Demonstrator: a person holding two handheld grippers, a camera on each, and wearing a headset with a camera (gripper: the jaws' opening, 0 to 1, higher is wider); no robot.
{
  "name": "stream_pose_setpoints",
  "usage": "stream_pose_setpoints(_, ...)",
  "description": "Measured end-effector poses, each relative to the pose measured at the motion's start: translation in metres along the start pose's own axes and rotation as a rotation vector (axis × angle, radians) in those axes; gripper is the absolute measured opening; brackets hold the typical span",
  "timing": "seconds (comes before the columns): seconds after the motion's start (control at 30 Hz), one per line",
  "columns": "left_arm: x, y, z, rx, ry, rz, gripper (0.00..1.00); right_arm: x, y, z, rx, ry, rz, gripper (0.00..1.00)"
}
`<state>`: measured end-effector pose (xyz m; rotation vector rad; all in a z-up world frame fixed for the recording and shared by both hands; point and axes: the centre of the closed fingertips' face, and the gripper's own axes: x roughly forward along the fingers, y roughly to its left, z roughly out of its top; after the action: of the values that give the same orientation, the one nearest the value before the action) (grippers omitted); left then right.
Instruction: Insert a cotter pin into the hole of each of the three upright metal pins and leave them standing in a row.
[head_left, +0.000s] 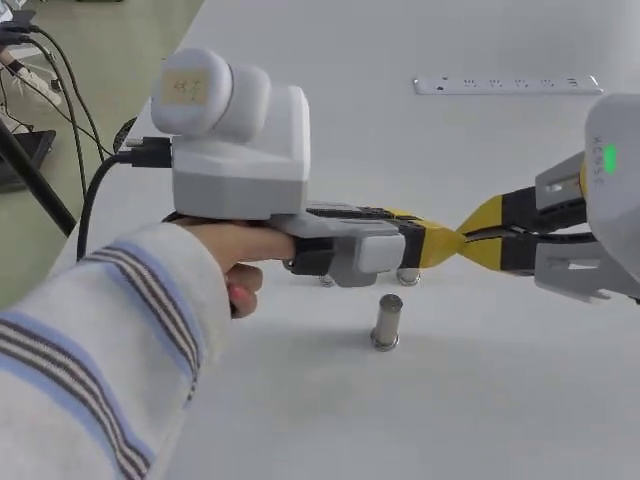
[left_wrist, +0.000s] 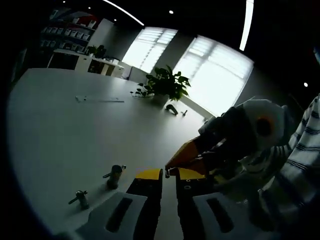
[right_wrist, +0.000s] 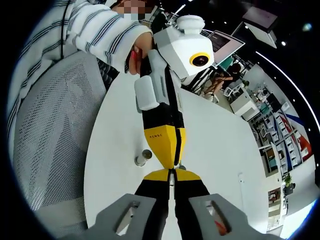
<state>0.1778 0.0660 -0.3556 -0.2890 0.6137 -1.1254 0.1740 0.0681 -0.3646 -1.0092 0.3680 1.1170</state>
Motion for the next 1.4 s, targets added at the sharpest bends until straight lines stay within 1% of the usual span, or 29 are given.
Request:
stream_pose_setpoints(0.1, 0.001, 0.001, -0.003, -0.001, 0.012, 0.002, 0.04, 0.0, 0.001, 0.0, 0.005, -0.002, 0.004, 0.0)
stream_pose_setpoints(0.17, 0.001, 0.001, -0.003, -0.007, 0.011, 0.004, 0.03, 0.0, 0.001, 0.001, 0.003, -0.002, 0.001, 0.0)
stream_pose_setpoints(0.2, 0.002, 0.0, -0.002, -0.015, 0.008, -0.004, 0.01, 0.0, 0.001, 0.0, 0.005, -0.002, 0.0, 0.0)
stream_pose_setpoints(0.33, 0.003, 0.003, -0.001, -0.025, 0.01, 0.002, 0.0, -0.001, 0.0, 0.001, 0.011, -0.01, -0.006, 0.0)
stream_pose_setpoints(0.4, 0.003, 0.002, -0.001, -0.044, 0.01, 0.0, 0.0, -0.002, 0.0, 0.001, 0.011, -0.013, -0.009, 0.0)
stream_pose_setpoints(0.53, 0.001, 0.001, 0.0, -0.04, 0.018, -0.005, 0.0, -0.002, 0.001, 0.003, 0.014, -0.024, -0.009, 0.0)
stream_pose_setpoints(0.6, 0.001, 0.001, 0.0, -0.029, 0.021, 0.0, 0.0, -0.002, 0.001, 0.004, 0.012, -0.025, -0.012, 0.0)
stream_pose_setpoints(0.63, 0.001, 0.0, 0.0, -0.018, 0.027, 0.008, 0.0, -0.001, 0.001, 0.004, 0.011, -0.025, -0.012, 0.0)
stream_pose_setpoints(0.7, 0.001, 0.0, 0.001, 0.011, 0.027, 0.015, 0.0, -0.002, 0.0, 0.004, 0.015, -0.028, -0.015, 0.0)
stream_pose_setpoints(0.8, 0.001, 0.0, 0.002, 0.009, 0.028, 0.02, 0.0, -0.003, -0.001, 0.005, 0.03, -0.044, -0.02, 0.0)
stream_pose_setpoints(0.83, 0.0, -0.001, 0.002, 0.001, 0.03, 0.019, 0.0, -0.004, -0.001, 0.005, 0.033, -0.049, -0.018, 0.0)
stream_pose_setpoints(0.9, 0.001, -0.002, 0.001, 0.005, 0.037, 0.016, 0.0, -0.004, 0.0, 0.005, 0.043, -0.051, -0.01, 0.0)
stream_pose_setpoints(1.0, 0.002, -0.001, -0.001, 0.008, 0.045, 0.021, 0.0, -0.002, 0.002, 0.003, 0.017, -0.046, -0.007, 0.0)
stream_pose_setpoints(1.03, 0.002, -0.001, -0.002, 0.003, 0.046, 0.023, 0.0, -0.002, 0.002, 0.003, 0.009, -0.046, -0.011, 0.0)
stream_pose_setpoints(1.07, 0.002, 0.001, -0.002, -0.013, 0.045, 0.036, 0.0, -0.002, 0.002, 0.002, 0.004, -0.046, -0.011, 0.0)
stream_pose_setpoints(1.1, 0.002, 0.005, -0.002, -0.012, 0.045, 0.056, 0.0, -0.002, 0.002, 0.002, -0.014, -0.049, -0.02, 0.0)
stream_pose_setpoints(1.13, 0.001, 0.006, -0.003, 0.003, 0.048, 0.061, 0.0, -0.003, 0.001, 0.001, -0.013, -0.051, -0.028, 0.0)
stream_pose_setpoints(1.17, 0.0, 0.006, -0.003, 0.004, 0.046, 0.06, 0.0, -0.003, 0.0, 0.0, -0.009, -0.052, -0.031, 0.0)
stream_pose_setpoints(1.2, -0.002, 0.007, -0.003, 0.006, 0.043, 0.062, 0.0, -0.005, -0.002, -0.002, 0.007, -0.057, -0.038, 0.02)
stream_pose_setpoints(1.27, -0.004, 0.007, -0.002, 0.01, 0.042, 0.064, 0.0, -0.007, -0.004, -0.004, 0.011, -0.059, -0.044, 0.09)
stream_pose_setpoints(1.33, -0.006, 0.008, -0.002, 0.023, 0.043, 0.07, 0.0, -0.009, -0.005, -0.008, 0.028, -0.056, -0.043, 0.1)
stream_pose_setpoints(1.4, -0.009, 0.01, 0.001, 0.055, 0.033, 0.087, 0.0, -0.01, -0.006, -0.011, 0.053, -0.059, -0.045, 0.11)
